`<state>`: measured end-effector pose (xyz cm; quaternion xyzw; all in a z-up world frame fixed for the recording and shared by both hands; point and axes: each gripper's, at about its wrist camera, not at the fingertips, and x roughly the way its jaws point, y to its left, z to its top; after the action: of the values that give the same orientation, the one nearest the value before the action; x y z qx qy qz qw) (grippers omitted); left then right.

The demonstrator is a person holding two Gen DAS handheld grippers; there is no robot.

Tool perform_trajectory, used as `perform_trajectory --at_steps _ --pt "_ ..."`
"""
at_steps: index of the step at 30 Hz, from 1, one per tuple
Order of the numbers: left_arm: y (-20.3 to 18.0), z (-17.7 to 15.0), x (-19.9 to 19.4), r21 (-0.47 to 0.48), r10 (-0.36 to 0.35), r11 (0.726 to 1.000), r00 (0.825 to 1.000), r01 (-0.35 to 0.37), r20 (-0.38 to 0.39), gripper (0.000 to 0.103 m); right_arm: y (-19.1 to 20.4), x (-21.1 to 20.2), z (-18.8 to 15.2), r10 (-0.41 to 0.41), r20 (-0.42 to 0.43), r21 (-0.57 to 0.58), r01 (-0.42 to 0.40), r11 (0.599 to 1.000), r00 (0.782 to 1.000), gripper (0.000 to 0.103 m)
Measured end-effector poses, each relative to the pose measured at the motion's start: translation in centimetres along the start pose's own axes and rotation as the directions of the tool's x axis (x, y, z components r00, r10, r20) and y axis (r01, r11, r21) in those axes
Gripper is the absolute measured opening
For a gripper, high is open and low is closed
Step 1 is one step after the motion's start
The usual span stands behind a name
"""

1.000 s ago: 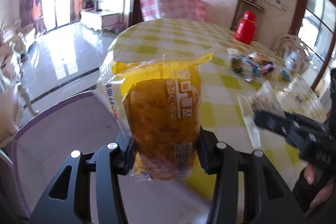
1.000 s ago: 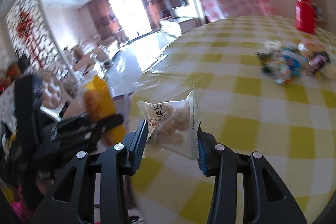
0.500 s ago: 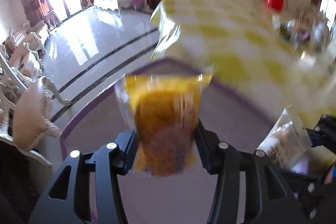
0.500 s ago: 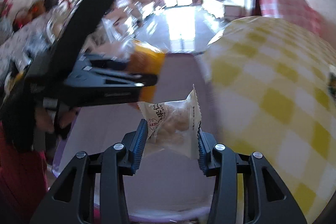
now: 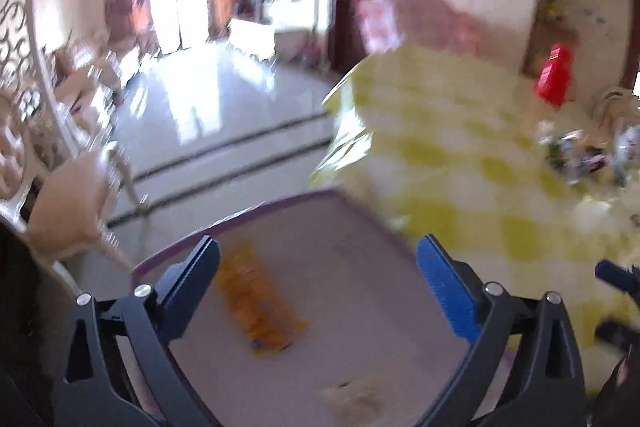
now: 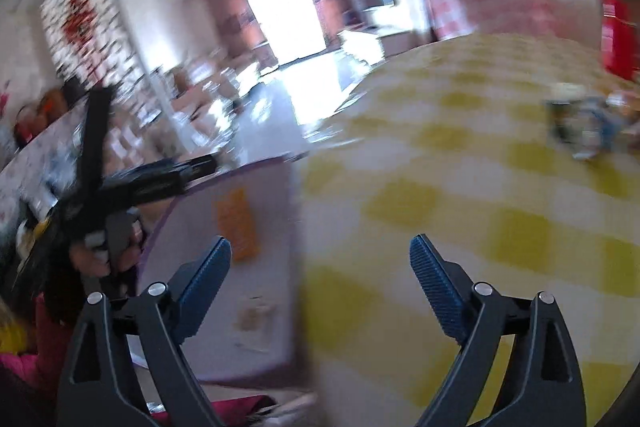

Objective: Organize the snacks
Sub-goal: 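Open both grippers to drop the bags into the white box, then move both open grippers back over the snack pile, then grasp the small white carton with the right gripper while the left grasps the lemon-print packet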

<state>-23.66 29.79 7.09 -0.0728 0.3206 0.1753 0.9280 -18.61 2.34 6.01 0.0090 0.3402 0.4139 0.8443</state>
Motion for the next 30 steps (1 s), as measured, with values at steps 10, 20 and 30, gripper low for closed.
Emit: perform_trajectory --at_steps 10,20,30 --pt "-13.5 -1.3 -0.9 0.155 -0.283 0.946 0.959 0.283 -0.028 0.101 -17.0 -11.7 -2.6 -0.434 0.046 0.336 0.396 0.855 0.900 0.088" --pt "-28.7 0.2 3.8 0.176 -0.431 0.871 0.886 0.458 -0.171 0.101 -34.0 -17.7 -3.7 -0.627 -0.065 0.529 0.560 0.638 0.776 0.084" --pt "-35.4 1.6 9.8 0.128 -0.419 0.882 0.878 0.454 -0.231 0.101 -42.2 -13.4 -0.4 -0.644 -0.187 0.412 0.654 0.634 0.742 0.062"
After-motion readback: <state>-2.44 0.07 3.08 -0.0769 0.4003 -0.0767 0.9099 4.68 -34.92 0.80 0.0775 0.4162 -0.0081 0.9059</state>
